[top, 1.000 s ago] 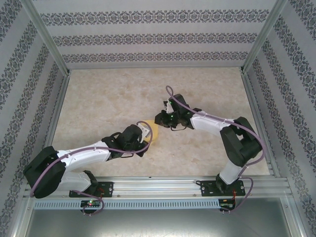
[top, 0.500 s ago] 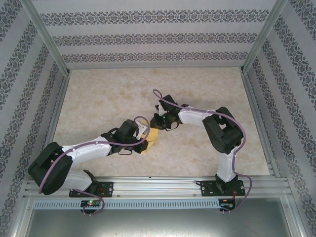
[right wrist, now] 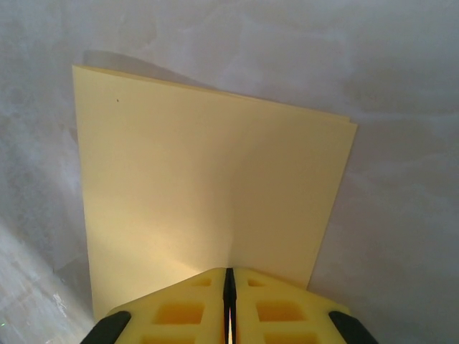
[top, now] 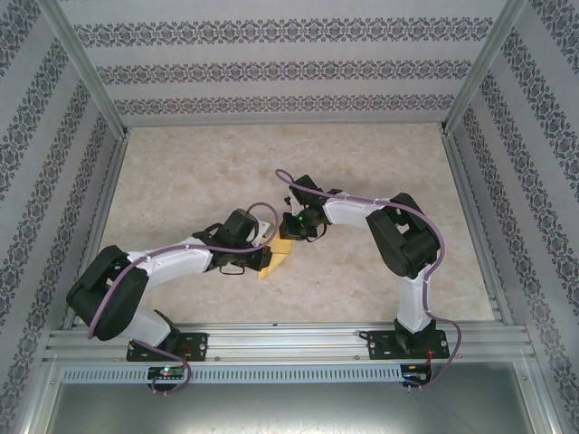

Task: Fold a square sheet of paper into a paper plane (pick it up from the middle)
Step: Third fold the triangle at the center of the table.

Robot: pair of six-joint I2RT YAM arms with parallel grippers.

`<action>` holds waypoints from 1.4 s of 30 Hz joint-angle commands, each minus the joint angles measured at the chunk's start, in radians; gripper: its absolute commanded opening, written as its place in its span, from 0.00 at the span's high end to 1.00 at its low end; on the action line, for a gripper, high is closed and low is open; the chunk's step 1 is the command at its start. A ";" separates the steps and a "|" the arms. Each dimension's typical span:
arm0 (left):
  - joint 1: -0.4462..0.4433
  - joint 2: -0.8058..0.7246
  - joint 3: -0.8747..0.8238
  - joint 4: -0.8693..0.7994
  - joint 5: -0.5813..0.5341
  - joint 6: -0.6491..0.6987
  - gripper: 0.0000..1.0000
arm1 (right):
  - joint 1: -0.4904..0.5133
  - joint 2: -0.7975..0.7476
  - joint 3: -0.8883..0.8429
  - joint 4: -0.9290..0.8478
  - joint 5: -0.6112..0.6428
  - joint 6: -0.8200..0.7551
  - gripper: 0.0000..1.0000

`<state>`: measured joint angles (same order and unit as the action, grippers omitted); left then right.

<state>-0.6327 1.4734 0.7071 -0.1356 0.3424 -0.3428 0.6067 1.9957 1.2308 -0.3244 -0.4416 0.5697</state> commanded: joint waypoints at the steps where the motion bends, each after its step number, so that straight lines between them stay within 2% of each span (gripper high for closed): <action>1: 0.017 0.007 0.043 -0.075 -0.048 -0.001 1.00 | 0.003 0.035 0.014 -0.063 0.032 -0.031 0.88; 22: 0.033 0.051 0.065 -0.117 -0.141 -0.019 1.00 | 0.005 0.021 0.003 -0.070 0.040 -0.013 0.88; 31: 0.033 0.087 0.087 -0.091 -0.121 0.015 1.00 | 0.005 0.026 0.004 -0.068 0.040 -0.004 0.88; 42: 0.033 0.118 0.097 -0.101 -0.148 0.009 1.00 | 0.005 0.032 0.004 -0.069 0.043 -0.004 0.88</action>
<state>-0.6128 1.5894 0.7841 -0.2291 0.2188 -0.3470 0.6067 2.0014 1.2427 -0.3408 -0.4408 0.5621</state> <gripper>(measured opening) 0.059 0.123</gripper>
